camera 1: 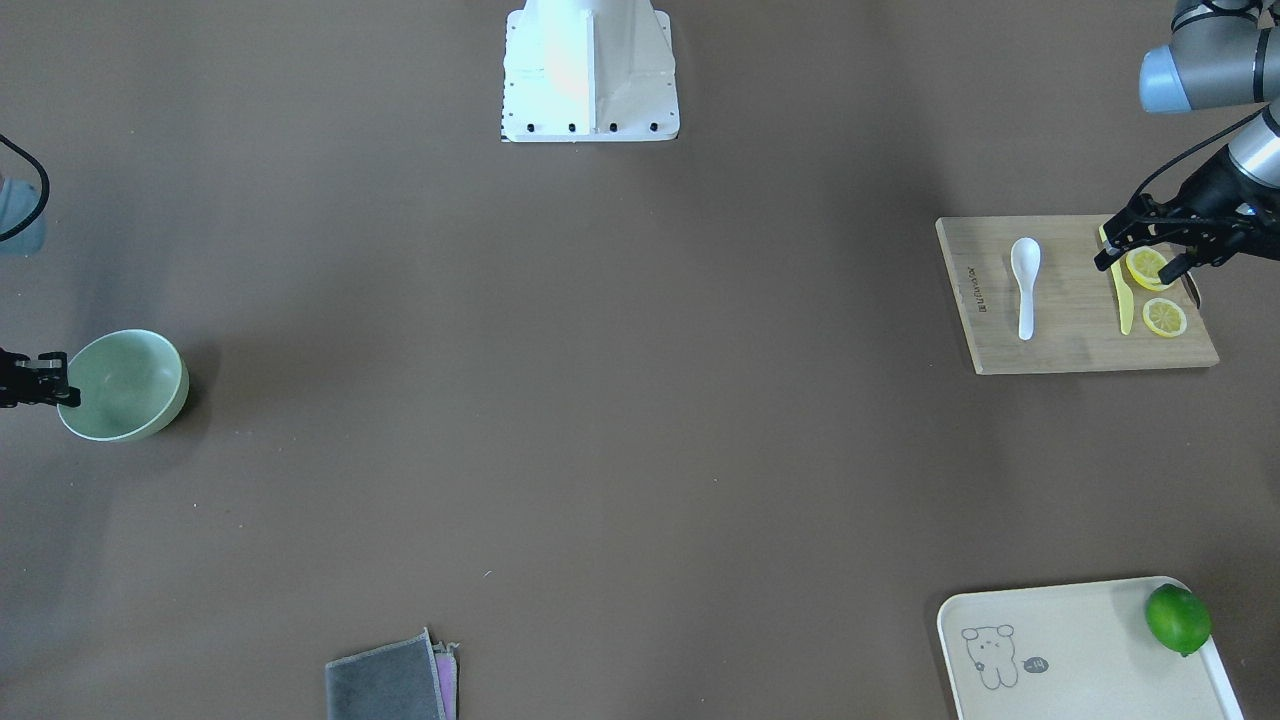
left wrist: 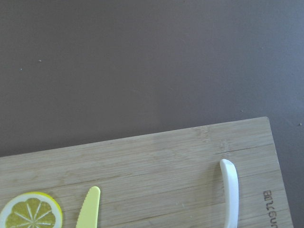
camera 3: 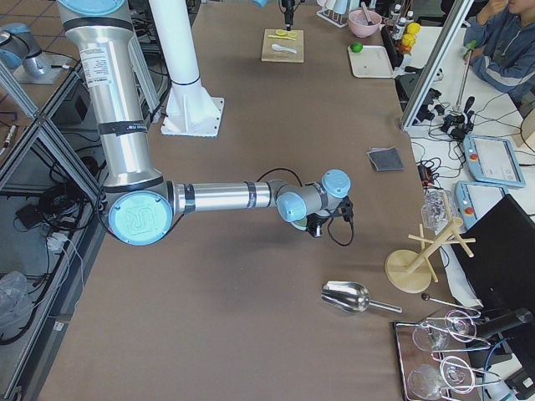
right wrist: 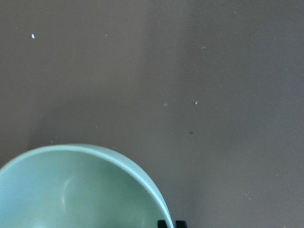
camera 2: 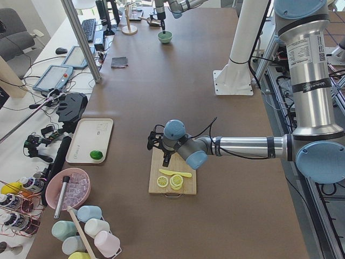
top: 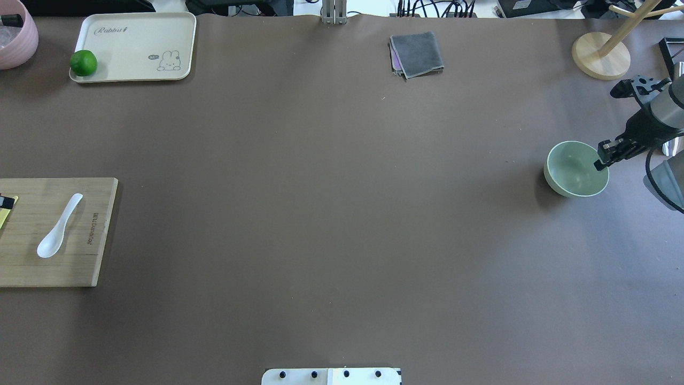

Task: Place spoon in bowl
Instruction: 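Lower the right gripper onto the rim of the pale green bowl, then drag the bowl to center with right gripper while left grasps white spoon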

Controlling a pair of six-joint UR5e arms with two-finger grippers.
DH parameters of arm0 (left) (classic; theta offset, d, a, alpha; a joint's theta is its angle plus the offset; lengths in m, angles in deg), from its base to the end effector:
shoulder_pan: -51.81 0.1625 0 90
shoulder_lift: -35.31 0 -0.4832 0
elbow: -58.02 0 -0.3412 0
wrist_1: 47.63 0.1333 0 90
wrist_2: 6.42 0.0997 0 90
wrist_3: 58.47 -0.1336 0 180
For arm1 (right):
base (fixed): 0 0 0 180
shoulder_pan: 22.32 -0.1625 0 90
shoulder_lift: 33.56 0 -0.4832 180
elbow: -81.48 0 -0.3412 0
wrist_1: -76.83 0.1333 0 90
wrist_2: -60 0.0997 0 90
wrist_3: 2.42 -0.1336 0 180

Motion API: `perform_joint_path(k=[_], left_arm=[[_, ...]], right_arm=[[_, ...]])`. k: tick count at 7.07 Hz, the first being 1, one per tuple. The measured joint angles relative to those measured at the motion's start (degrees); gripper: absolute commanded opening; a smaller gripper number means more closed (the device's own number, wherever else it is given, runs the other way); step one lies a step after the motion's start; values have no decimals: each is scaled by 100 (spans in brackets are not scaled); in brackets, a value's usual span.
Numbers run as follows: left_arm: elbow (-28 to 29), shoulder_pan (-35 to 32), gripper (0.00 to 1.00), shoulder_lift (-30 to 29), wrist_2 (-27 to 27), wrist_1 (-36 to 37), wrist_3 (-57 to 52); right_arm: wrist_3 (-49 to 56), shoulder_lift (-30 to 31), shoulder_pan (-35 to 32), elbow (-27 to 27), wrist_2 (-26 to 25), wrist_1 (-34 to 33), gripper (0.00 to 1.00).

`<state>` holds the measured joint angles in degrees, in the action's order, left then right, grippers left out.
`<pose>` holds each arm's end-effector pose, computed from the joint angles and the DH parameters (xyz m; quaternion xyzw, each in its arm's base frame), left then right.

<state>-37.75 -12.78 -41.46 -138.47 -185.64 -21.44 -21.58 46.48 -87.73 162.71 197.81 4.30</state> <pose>0.1183 -0.3512 0.6877 0.1022 0.4555 0.0351 0.8837 -0.1968 -0.5125 0.6844 -0.0114 -0.4263 -0.1084 0.8980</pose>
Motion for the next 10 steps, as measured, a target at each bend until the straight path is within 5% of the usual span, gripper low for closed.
perform_joint_path(k=[2, 6, 10], left_arm=[[-14, 307, 80, 129, 87, -135, -24], [-49, 1106, 75, -279, 745, -149, -54], [-11, 1394, 50, -435, 1096, -147, -68]], right_arm=[[-730, -221, 202, 299, 41, 1, 0], [-3880, -1078, 1598, 1230, -413, 11, 0], [-5297, -1763, 2910, 1431, -1308, 18, 0]])
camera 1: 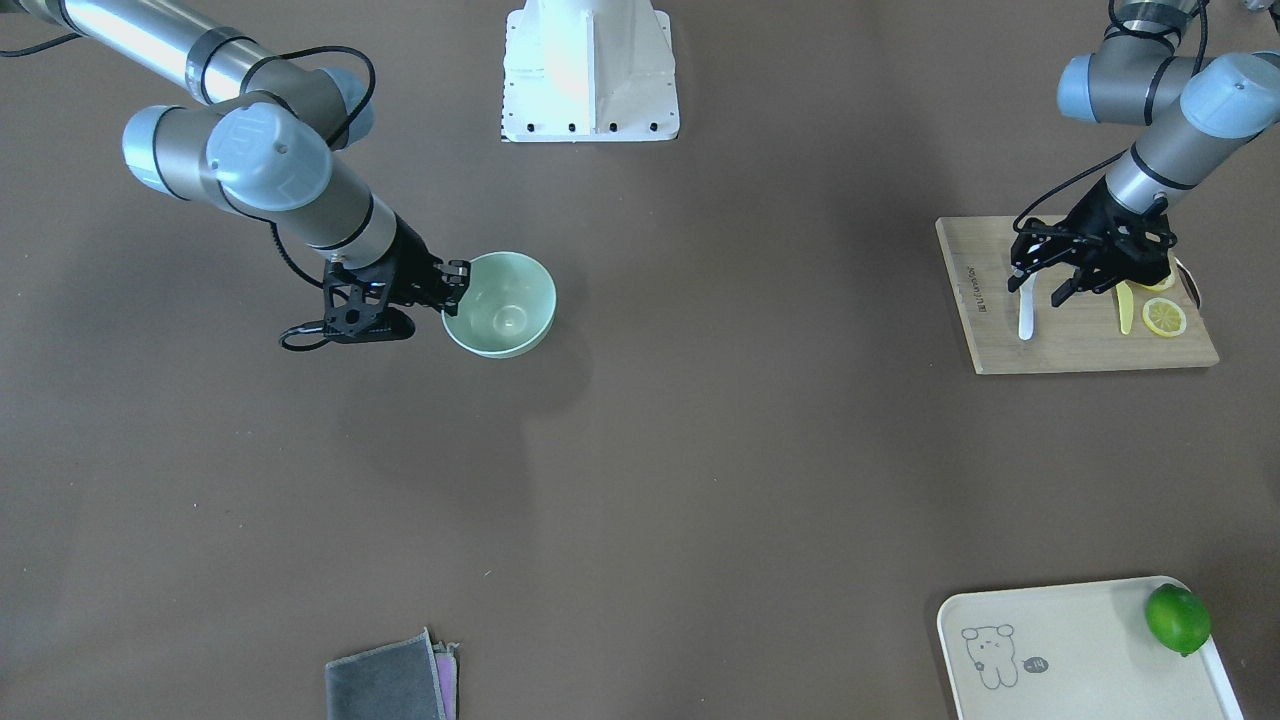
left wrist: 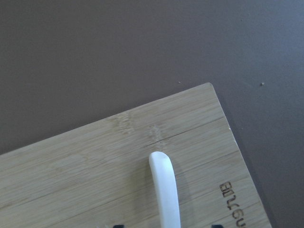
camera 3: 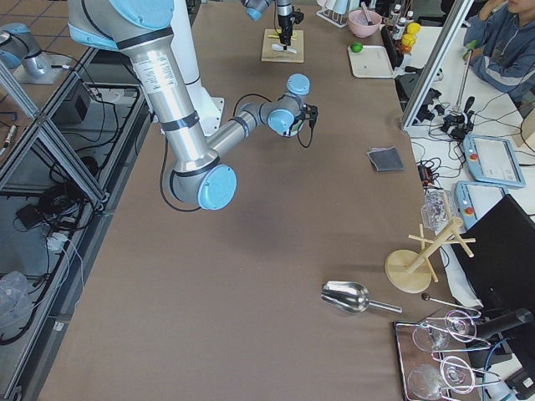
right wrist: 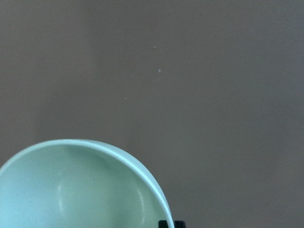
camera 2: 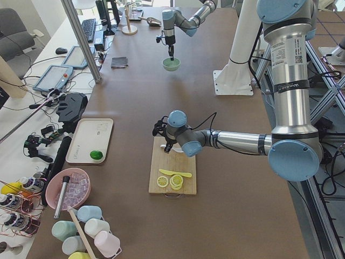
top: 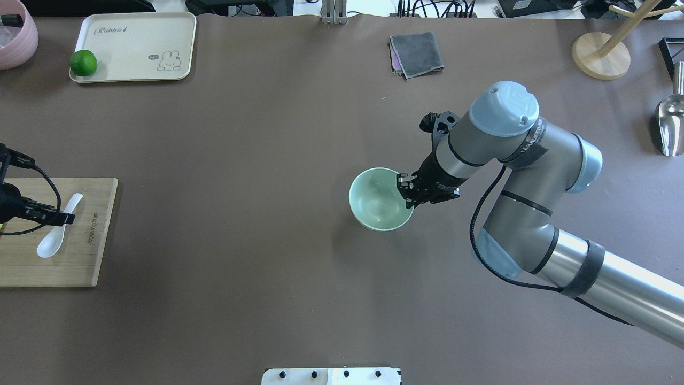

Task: Place spoon in bowl
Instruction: 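Drag the bowl to center with right gripper while left grasps white spoon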

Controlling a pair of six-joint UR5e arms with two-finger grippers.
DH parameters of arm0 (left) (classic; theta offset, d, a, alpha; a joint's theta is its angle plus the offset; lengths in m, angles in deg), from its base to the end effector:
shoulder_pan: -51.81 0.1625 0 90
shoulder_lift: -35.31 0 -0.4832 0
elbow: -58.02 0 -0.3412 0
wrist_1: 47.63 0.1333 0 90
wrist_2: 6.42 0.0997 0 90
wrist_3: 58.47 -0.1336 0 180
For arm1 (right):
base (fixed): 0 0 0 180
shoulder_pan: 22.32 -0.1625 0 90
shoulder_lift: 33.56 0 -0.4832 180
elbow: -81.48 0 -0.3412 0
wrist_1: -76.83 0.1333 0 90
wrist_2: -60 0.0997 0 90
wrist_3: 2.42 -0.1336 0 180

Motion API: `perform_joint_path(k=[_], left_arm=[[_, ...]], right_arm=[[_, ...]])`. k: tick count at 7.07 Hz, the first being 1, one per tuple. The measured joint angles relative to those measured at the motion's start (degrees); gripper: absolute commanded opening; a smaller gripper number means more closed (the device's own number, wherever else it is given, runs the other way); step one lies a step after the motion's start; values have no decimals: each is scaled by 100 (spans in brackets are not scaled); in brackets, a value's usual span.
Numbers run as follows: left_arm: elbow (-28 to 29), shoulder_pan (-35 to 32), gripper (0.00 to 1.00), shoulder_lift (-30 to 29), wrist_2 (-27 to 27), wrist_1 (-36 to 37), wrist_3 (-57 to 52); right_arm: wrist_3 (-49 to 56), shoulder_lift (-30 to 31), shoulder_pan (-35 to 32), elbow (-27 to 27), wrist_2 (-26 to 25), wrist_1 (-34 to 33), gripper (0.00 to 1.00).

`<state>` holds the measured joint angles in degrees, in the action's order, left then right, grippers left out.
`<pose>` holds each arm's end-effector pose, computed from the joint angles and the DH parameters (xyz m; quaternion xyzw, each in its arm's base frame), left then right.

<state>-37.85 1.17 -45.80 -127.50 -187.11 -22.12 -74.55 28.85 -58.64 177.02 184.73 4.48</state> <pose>0.2151 -0.3637 0.6644 0.1490 0.4276 0.1289 0.8823 -0.4960 -0.4356 0.3965 -0.0536 -0.4871 0.0119 0.8716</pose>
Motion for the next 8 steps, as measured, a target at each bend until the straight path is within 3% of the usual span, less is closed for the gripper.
perform_joint_path(k=[2, 3, 5, 8], left_arm=[[-6, 60, 47, -1, 10, -6, 16], [-8, 101, 41, -1, 12, -8, 34], [-10, 145, 1, -3, 17, -9, 46], [-40, 151, 0, -12, 107, -11, 52]], right_arm=[[-240, -141, 337, 1, -301, 1, 0], [-271, -158, 402, 10, -339, 1, 0], [-319, -224, 488, 16, -357, 1, 0], [-405, -288, 632, 17, -397, 1, 0]])
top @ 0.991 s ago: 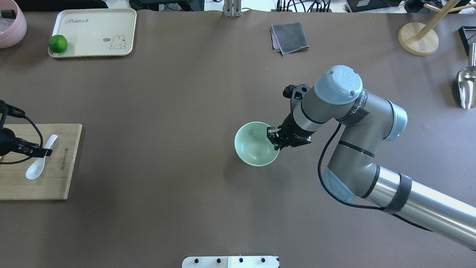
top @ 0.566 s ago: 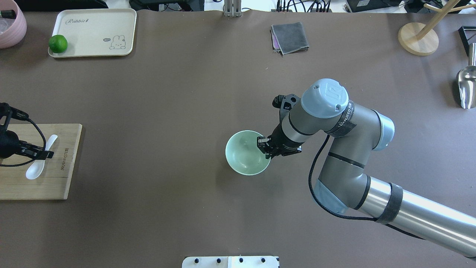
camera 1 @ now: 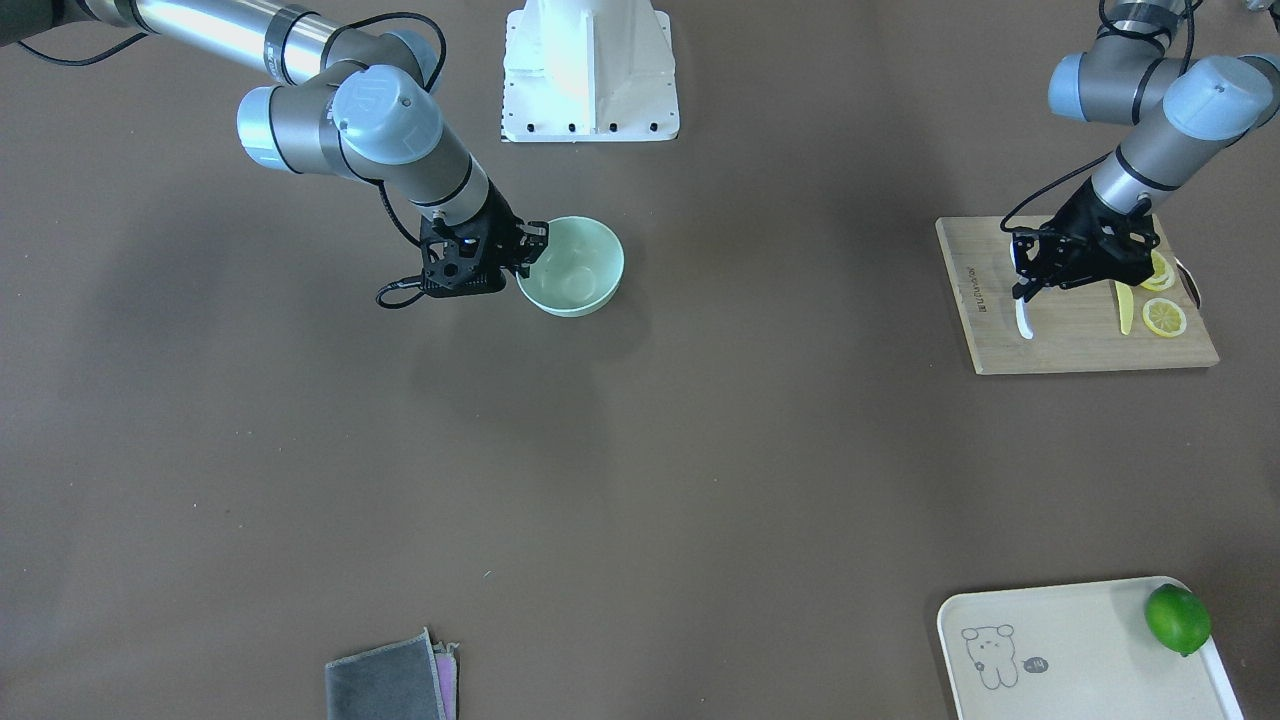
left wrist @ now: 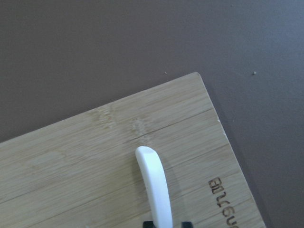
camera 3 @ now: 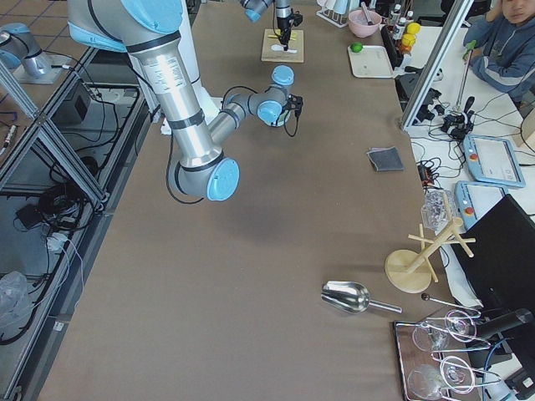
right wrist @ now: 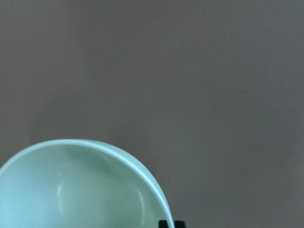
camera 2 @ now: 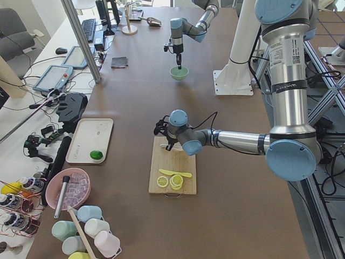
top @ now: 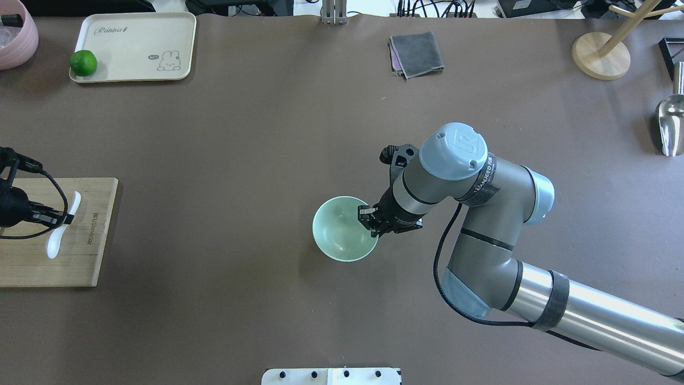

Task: Place spoon in bowl
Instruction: 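Drag the bowl to center with right gripper while left grasps white spoon, then release bowl and raise right gripper while left carries spoon toward bowl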

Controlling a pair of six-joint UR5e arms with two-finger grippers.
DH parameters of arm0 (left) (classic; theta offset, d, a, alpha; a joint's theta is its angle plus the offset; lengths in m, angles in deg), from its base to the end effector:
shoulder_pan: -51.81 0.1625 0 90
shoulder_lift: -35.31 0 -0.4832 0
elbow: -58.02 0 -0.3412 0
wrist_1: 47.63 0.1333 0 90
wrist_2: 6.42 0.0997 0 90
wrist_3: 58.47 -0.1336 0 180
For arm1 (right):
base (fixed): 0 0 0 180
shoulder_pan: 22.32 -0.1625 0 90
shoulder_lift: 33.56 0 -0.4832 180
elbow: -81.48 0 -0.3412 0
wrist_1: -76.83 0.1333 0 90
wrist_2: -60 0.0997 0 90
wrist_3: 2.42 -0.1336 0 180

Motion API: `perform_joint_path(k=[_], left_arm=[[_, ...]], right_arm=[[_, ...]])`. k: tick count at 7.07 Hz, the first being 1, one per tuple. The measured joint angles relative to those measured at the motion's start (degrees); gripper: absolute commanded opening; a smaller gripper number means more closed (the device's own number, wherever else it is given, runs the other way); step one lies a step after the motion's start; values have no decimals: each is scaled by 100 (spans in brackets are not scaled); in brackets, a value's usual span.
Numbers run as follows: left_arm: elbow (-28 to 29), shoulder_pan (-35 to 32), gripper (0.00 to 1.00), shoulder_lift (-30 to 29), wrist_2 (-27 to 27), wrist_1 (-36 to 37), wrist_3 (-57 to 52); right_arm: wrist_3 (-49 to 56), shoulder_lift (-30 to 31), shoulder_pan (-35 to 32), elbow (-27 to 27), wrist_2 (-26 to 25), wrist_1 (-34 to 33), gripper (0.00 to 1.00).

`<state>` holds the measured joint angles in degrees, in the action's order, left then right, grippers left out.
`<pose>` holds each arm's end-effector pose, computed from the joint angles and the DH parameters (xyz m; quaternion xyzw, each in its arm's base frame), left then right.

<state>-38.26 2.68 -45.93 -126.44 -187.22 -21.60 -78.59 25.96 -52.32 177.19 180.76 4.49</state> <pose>0.2245 -0.3610 0.6605 0.1515 0.4271 0.1343 0.8812 -0.5495 -0.3923 0.3647 -0.0564 -0.4933 0.0020 0.8680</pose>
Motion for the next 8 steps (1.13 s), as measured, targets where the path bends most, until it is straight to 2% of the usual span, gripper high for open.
perform_joint_path(k=[2, 3, 6, 7, 8], left_arm=[[-237, 0, 0, -25, -45, 9, 105], [-425, 1, 0, -139, -160, 27, 374], [-765, 169, 0, -1023, -620, 55, 1664], [-787, 400, 0, -1456, -625, 108, 2164], [-797, 767, 0, -1975, -479, 275, 2758]], right_arm=[[-28, -66, 81, -11, -46, 0, 0], [-34, -89, 137, -20, -126, 0, 98], [-170, 2, 115, 291, -480, -4, 100], [-185, 241, -51, 653, -445, -14, 100], [-168, 618, -371, 1068, -169, -22, 100]])
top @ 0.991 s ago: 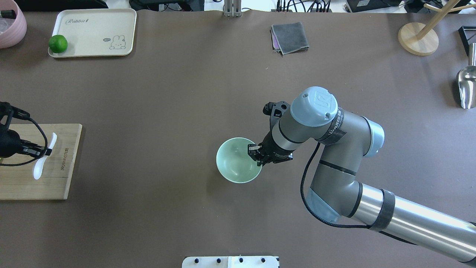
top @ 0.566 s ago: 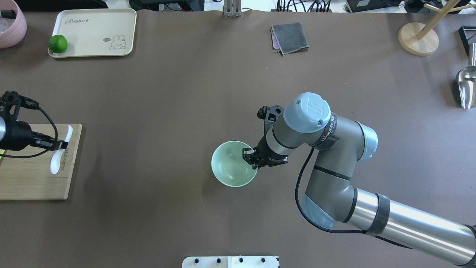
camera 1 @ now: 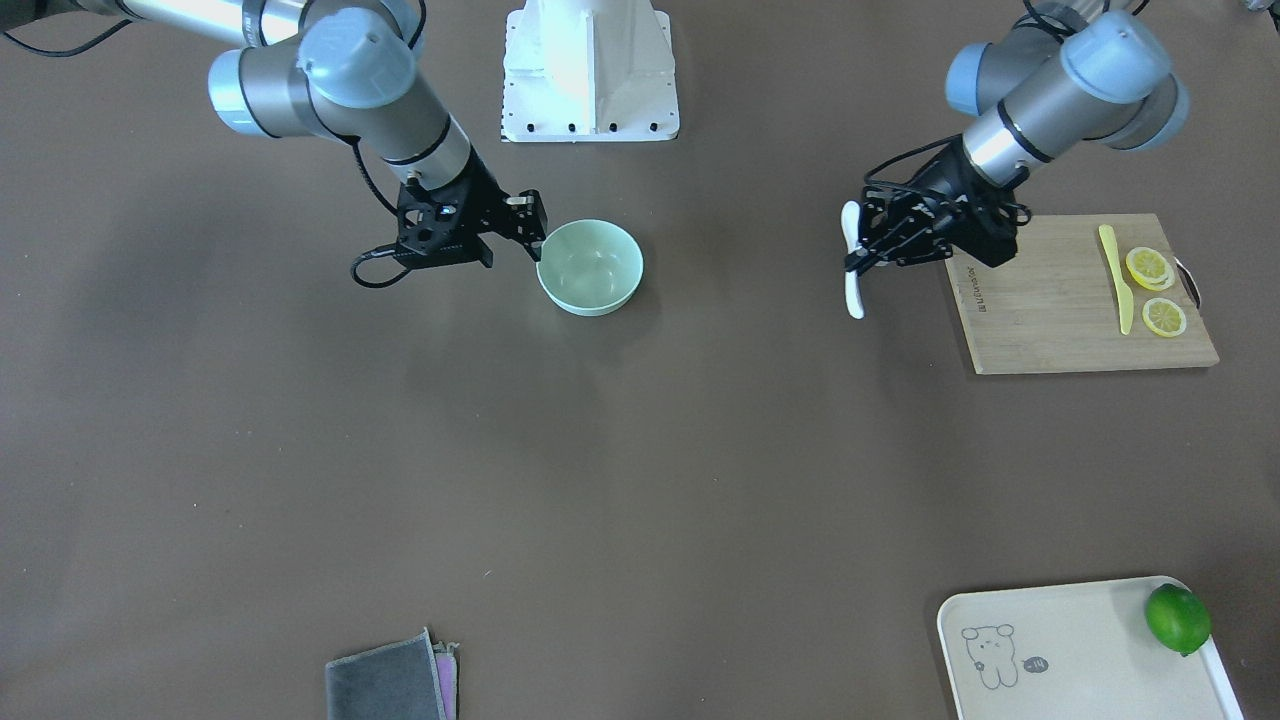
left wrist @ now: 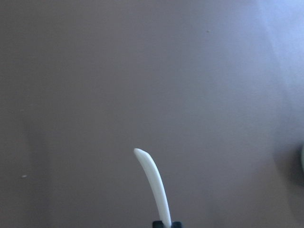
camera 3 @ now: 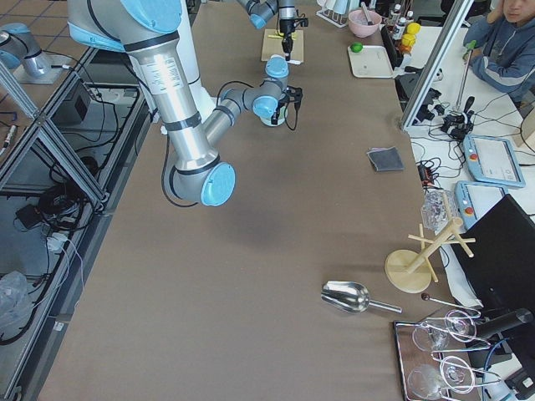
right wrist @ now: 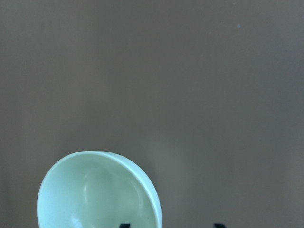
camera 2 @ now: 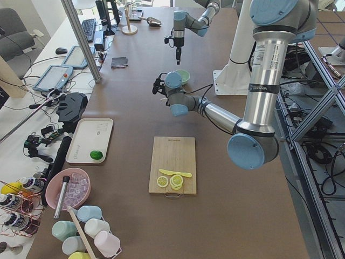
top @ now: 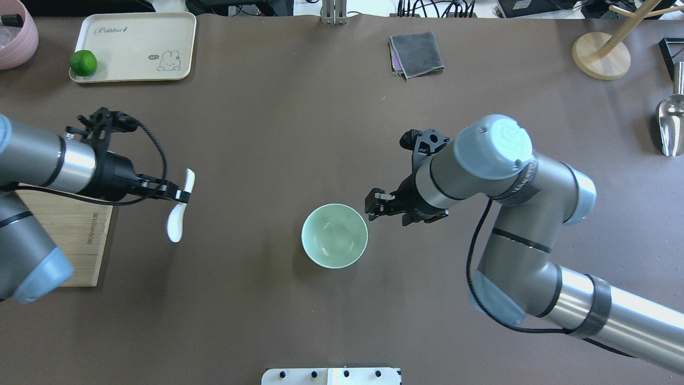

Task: Place spoon in bowl
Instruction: 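Release bowl and raise right gripper while left carries spoon toward bowl, then lower the white spoon into the bowl and open the left gripper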

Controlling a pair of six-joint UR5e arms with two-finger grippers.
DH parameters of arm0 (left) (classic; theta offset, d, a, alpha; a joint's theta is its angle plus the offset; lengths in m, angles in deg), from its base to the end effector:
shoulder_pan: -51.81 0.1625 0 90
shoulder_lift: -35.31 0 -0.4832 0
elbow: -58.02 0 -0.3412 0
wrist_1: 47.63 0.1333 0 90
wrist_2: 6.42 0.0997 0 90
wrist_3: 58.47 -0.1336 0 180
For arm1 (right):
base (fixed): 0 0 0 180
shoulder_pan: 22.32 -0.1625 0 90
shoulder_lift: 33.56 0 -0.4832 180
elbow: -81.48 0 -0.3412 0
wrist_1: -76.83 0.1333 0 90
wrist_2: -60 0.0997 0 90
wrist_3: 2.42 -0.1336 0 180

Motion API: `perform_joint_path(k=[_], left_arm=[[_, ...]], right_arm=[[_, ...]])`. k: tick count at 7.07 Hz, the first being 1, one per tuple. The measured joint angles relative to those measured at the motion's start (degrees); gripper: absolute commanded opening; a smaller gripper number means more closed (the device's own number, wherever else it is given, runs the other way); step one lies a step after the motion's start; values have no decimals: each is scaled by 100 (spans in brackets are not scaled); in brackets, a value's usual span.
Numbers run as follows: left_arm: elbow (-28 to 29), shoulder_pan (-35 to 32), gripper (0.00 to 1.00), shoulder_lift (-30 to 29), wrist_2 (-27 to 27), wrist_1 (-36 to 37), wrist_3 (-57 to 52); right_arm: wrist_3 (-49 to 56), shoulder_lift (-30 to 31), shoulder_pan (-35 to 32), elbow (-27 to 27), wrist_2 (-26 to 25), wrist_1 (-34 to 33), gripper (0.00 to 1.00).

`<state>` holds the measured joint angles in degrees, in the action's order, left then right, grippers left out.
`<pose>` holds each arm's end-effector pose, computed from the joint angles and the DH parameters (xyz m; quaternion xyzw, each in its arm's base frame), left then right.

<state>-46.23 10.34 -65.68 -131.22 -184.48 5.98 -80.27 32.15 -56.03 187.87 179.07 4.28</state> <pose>0.3637 -0.3976 0.4302 0.1084 0.6017 0.0674 0.7885 -0.4689 -0.3951 0.3575 -0.0188 -0.5186 0.0385 0.8540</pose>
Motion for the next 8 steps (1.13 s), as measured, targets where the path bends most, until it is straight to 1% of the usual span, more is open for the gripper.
perform_joint_path(k=[1, 2, 3, 4, 6, 8], left_arm=[[-9, 531, 0, -562, 447, 332, 493], [-4, 1107, 0, -1131, 1028, 850, 760], [29, 1559, 0, -1613, 1472, 1376, 862], [128, 1829, 0, -1951, 1748, 1672, 889], [325, 1982, 0, -2239, 1940, 1812, 797], [358, 1951, 0, -2265, 1941, 1833, 499]], right_arm=[[72, 338, -427, 233, 385, -5, 100], [348, 645, -882, 315, 721, -8, 100], [806, 943, -1266, 337, 938, -7, 100], [1189, 1202, -1537, 338, 1042, -5, 100], [1461, 1453, -1737, 344, 1081, 1, 100], [1499, 1569, -1773, 357, 1081, 10, 100]])
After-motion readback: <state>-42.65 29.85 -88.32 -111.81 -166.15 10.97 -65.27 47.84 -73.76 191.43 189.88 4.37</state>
